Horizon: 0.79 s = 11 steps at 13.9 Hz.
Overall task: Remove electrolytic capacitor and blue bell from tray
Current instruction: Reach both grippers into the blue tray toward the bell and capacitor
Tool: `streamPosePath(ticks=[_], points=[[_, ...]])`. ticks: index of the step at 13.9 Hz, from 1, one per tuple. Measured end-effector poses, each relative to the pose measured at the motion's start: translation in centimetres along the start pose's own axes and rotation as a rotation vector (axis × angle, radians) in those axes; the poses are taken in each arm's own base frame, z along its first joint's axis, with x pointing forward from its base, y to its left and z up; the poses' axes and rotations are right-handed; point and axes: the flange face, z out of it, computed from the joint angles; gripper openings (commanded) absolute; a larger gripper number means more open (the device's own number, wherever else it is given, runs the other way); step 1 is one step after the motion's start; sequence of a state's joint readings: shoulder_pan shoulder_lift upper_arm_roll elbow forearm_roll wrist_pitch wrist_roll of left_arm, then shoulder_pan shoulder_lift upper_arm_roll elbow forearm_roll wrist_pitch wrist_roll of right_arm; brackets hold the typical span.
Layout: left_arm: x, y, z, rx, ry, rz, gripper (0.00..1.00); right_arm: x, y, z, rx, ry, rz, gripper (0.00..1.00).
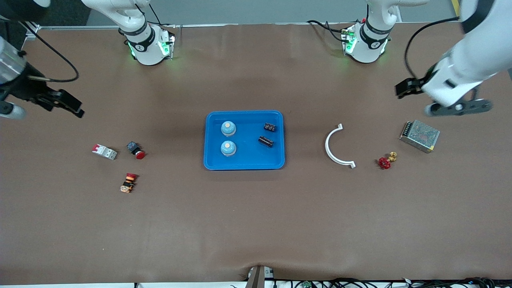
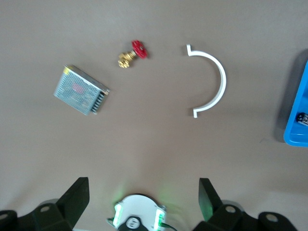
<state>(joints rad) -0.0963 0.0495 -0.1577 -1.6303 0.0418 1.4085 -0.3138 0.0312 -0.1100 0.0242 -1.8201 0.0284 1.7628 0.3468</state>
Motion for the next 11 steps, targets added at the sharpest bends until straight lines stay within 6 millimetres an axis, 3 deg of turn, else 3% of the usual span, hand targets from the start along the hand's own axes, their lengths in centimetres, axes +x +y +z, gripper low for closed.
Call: streamPosePath(ticks=[2, 6, 9, 11], points=[[0.8, 4.8, 2.4, 0.016, -0.020, -0.059, 1.00, -1.2, -2.9, 2.9, 0.003, -0.005, 0.070, 1.00], [2.6, 12.2, 7.1, -0.011, 0.009, -0.179, 1.00, -3.6, -7.8, 9.1, 0.017, 0.007, 0.138, 1.00], [3.4, 17.3, 12.0, -0.066, 0.040, -0.287, 1.00, -5.1, -10.8, 14.9, 0.032, 0.017, 0.192, 1.00], [3.5, 20.8, 15.0, -0.095, 0.046, -0.369, 1.00, -6.8, -13.9, 19.0, 0.041, 0.017, 0.233, 1.00]])
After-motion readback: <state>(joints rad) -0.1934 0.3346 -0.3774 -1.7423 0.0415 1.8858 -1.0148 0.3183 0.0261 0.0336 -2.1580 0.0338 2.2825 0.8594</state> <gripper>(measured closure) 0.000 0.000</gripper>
